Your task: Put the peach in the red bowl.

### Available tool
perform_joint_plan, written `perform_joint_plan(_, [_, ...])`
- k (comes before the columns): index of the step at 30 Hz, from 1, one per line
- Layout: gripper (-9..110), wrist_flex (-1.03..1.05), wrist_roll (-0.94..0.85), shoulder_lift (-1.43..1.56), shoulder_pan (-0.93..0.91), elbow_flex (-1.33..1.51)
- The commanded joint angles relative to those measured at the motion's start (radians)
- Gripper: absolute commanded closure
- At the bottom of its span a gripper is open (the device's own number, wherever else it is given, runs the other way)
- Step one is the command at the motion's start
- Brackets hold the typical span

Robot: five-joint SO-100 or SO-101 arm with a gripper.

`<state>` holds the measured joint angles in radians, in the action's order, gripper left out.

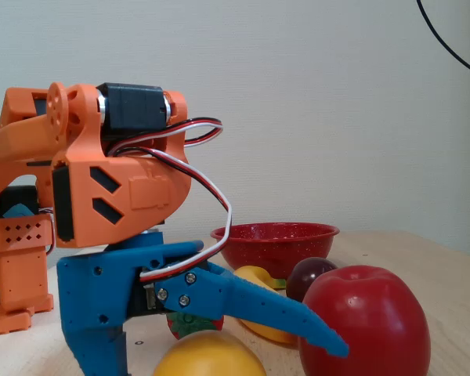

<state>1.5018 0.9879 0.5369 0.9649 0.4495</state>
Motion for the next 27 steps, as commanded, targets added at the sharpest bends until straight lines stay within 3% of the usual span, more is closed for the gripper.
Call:
perform_joint_plan(1, [43, -0.028, 0.011, 0.058, 0.014, -0.034])
perform_joint_plan(27, [62, -0.023, 0.054, 0.06, 0.015, -0.026])
